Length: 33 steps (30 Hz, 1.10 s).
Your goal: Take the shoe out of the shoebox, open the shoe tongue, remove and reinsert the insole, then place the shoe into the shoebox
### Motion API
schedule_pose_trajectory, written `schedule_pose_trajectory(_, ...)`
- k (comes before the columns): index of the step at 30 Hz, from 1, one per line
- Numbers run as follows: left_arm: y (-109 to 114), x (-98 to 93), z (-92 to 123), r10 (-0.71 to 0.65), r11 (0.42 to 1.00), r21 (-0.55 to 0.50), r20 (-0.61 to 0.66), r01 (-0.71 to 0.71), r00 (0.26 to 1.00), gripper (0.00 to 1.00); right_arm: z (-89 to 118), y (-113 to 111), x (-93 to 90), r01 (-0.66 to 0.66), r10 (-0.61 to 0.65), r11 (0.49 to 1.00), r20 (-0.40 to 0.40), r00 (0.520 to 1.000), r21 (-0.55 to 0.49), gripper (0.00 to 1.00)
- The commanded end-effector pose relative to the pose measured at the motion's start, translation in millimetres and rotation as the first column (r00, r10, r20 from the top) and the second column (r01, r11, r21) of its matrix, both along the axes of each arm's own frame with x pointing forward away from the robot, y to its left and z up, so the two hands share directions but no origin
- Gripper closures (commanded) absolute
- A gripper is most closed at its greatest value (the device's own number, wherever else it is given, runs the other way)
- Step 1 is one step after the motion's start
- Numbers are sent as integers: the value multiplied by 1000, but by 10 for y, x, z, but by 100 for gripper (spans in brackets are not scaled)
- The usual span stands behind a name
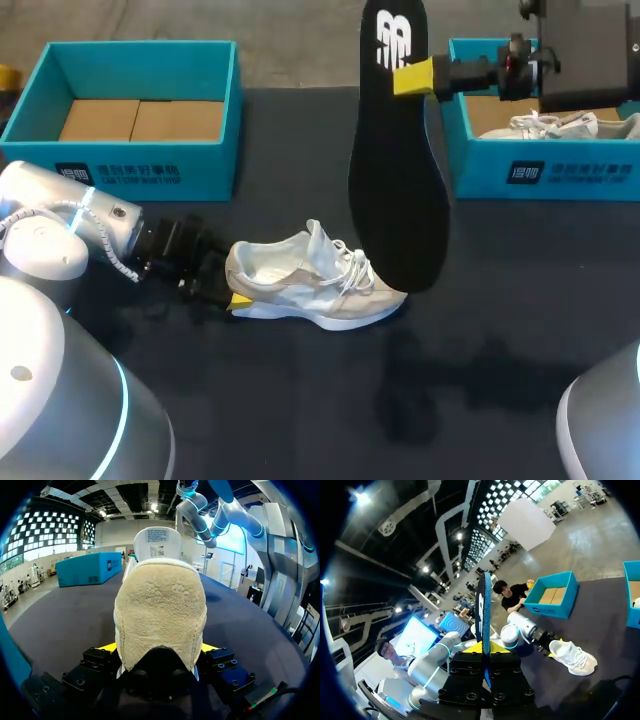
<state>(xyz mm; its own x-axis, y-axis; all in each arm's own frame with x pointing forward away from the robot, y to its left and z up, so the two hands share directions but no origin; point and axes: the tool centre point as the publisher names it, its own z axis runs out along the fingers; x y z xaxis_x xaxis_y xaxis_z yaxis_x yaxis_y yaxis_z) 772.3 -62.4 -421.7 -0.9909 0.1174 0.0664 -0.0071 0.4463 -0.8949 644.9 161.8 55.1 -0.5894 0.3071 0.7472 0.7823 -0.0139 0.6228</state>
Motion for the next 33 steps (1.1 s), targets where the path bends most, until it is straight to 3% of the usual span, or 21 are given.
schedule_pose_trajectory(1, -4, 7, -11, 0, 1000, 0, 0, 0, 1000, 100, 4, 44, -3, 5, -5, 1000, -1, 1000, -1, 100)
schedule_pose_trajectory(13, -4, 7, -11, 0, 1000, 0, 0, 0, 1000, 100, 4, 44, -3, 5, -5, 1000, -1, 1000, -1, 100)
schedule_pose_trajectory(14, 4, 4, 21, 0, 1000, 5, -4, 0, 1000, 64, 4, 44, -3, 5, -5, 1000, -1, 1000, -1, 100)
schedule_pose_trajectory(15, 11, 1, 42, -3, 1000, 6, -4, 3, 1000, 20, 4, 44, -3, 5, -5, 1000, -1, 1000, -1, 100)
schedule_pose_trajectory(16, 25, -1, 69, -4, 1000, 22, -13, 4, 1000, 0, 4, 44, -3, 5, -5, 1000, -1, 1000, -1, 100)
schedule_pose_trajectory(33, 192, -75, 408, -68, 955, 276, -158, 110, 985, 0, 4, 44, -3, 5, -5, 1000, -1, 1000, -1, 100)
